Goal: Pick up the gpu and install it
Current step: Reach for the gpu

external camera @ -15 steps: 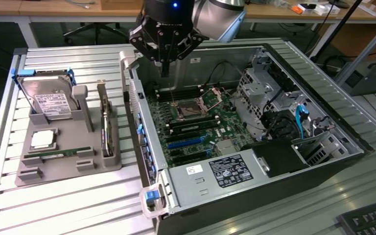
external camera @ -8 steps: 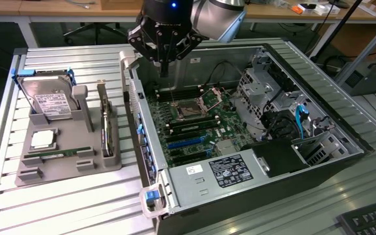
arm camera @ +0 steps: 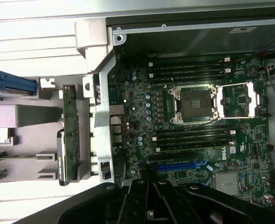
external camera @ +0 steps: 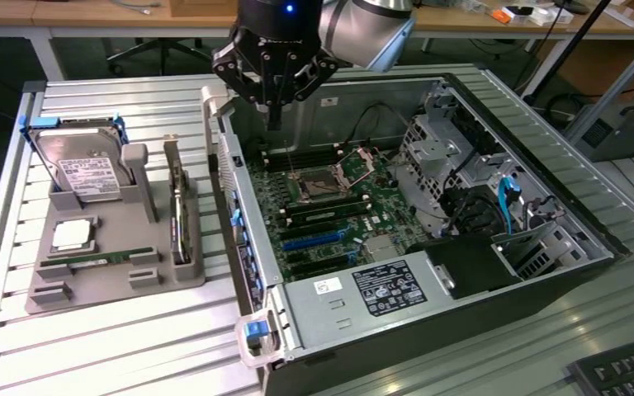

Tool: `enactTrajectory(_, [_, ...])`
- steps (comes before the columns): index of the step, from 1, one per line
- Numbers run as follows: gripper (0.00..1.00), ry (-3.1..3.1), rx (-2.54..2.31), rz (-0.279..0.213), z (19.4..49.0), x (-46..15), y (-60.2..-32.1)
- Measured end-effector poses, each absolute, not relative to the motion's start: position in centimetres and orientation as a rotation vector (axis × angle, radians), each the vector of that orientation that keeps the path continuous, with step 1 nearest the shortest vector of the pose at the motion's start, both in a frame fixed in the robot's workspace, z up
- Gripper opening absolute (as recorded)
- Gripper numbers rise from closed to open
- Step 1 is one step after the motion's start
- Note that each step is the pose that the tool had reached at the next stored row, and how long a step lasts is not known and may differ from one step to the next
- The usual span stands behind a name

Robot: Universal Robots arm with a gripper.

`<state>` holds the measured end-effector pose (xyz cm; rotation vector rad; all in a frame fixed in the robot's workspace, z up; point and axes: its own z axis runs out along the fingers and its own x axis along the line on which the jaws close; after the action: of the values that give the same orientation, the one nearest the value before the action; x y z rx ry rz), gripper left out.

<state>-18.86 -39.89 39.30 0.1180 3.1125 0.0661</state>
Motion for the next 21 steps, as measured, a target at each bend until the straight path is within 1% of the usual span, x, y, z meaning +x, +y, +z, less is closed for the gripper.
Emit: enactTrajectory(21, [0.11, 3.112, 0.118, 0.066, 39.3, -19.48, -39.89])
